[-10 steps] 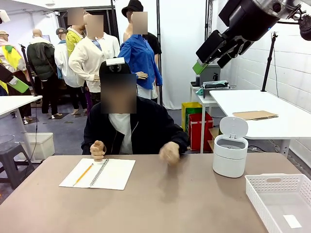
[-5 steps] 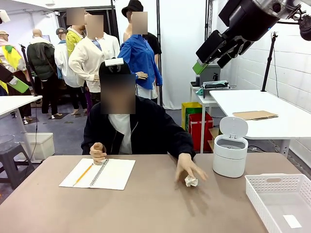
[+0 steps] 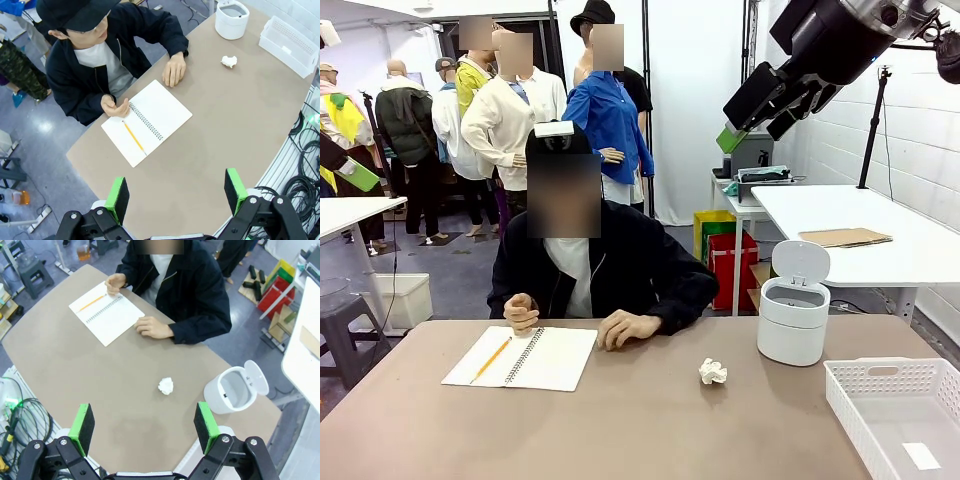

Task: Sort the paper based on its condition.
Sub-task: If a person hands you a paper, place it in the Organizing basket , and if it's crumpled, put it in the Trash can.

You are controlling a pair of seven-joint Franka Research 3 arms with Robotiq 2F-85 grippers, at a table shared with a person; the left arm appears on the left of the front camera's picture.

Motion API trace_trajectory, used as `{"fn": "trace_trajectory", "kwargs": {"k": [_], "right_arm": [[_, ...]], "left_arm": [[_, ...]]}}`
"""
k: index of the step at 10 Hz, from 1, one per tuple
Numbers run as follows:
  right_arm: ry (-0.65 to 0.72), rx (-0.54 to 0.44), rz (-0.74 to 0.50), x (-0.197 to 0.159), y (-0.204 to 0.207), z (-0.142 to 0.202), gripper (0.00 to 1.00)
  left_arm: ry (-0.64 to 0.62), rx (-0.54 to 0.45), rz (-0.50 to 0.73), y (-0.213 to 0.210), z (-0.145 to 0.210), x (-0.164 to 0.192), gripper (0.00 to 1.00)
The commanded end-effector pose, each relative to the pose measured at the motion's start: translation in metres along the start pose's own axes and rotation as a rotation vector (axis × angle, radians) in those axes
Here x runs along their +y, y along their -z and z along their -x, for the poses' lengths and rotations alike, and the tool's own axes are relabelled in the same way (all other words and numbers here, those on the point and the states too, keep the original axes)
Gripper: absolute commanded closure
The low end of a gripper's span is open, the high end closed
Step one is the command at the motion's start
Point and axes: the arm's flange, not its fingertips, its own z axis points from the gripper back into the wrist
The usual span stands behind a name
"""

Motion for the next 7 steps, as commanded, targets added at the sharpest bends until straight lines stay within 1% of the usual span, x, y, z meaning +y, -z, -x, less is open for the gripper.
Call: {"fn": "trace_trajectory", "kwargs": {"k": [1,7], "right_arm": [[-0.006,0.000,0.001,0.0001,-0.0001,0.0000,0.00],[-0.006,0.000,0.001,0.0001,-0.0001,0.0000,0.00]], "left_arm": [[-0.005,0.003,-0.007,-0.0002,0.0008,0.0016,0.00],[-0.005,0.003,-0.007,-0.0002,0.0008,0.0016,0.00]]}}
